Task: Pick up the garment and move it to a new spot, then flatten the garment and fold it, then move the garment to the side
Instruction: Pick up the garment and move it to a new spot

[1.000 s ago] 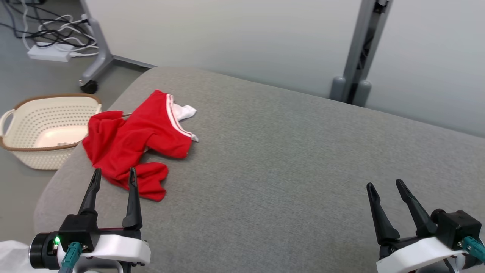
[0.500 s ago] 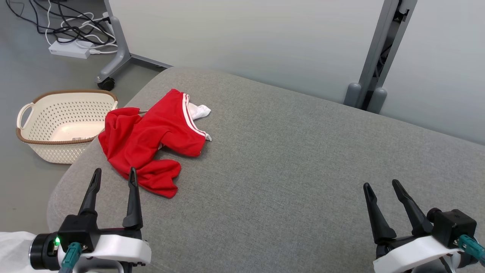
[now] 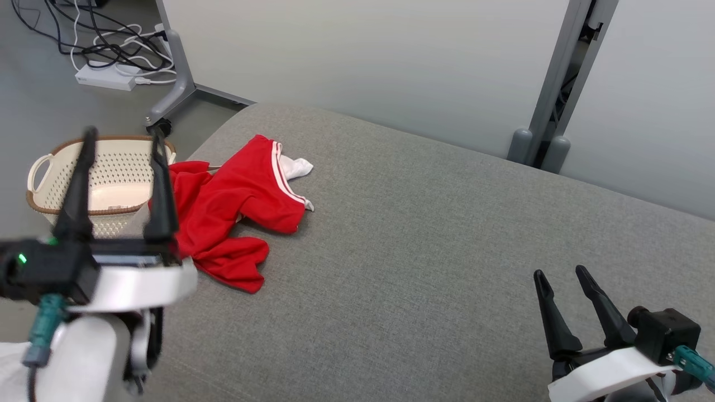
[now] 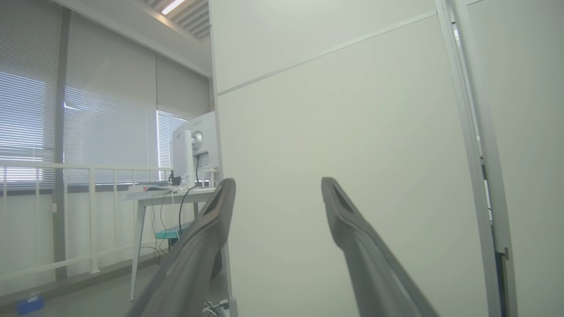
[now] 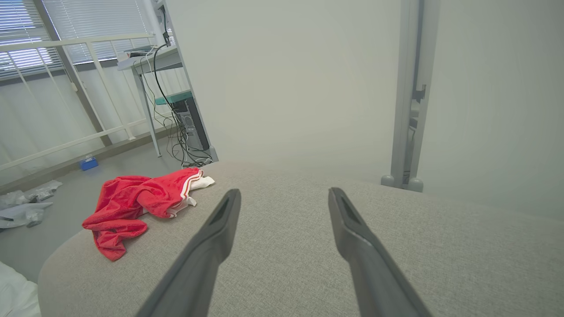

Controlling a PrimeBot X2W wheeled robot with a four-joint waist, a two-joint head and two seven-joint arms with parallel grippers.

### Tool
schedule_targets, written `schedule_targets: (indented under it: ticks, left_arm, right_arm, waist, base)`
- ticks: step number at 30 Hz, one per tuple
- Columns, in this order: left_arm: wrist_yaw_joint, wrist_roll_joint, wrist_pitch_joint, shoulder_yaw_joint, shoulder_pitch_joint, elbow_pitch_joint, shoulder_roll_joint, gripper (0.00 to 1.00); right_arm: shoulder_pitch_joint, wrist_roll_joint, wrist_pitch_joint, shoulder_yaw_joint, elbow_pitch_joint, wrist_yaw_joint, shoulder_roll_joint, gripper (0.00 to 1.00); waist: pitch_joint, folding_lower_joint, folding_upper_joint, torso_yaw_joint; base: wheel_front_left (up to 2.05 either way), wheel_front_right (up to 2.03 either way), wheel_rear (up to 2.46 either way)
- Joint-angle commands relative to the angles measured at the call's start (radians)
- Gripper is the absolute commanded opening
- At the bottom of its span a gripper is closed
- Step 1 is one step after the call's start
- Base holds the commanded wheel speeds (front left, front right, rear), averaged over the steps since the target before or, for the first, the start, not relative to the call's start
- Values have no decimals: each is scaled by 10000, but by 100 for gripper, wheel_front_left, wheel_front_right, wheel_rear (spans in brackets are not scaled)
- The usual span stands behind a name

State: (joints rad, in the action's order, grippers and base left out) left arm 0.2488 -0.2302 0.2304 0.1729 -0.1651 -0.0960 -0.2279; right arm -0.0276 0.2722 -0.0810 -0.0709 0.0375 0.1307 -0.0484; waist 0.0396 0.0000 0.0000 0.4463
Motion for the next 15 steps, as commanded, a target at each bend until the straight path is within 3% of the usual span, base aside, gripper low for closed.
schedule_targets:
  ticks: [1, 5, 8, 14, 15]
  left_arm:
    - [22, 187, -73, -172, -765, -332, -290, 100]
    - [-281, 211, -550, -439, -2645, -487, -746, 100]
    - [-605, -4, -935, -573, -3902, 373, -1021, 100]
    - [-1543, -633, -1712, -447, -5352, 3977, -1264, 100]
    - [-1837, -889, -1951, -377, -5557, 5355, -1186, 100]
  right_arm:
    - [111, 9, 54, -20, -62, 4, -48, 100]
    - [268, -40, 163, -246, -116, 4, -48, 100]
    - [377, 15, 186, -407, -136, 4, -54, 100]
    - [619, -122, 342, -546, -186, 4, -67, 100]
    - [679, -129, 399, -577, -238, 4, -88, 100]
  waist:
    - [-26, 0, 0, -38]
    - [-152, 0, 0, -255]
    - [-312, 0, 0, -458]
    - [-717, 0, 0, -839]
    - [-891, 0, 0, -946]
  base:
    - [0, 0, 0]
    - [0, 0, 0]
    - [0, 0, 0]
    - [0, 0, 0]
    - [0, 0, 0]
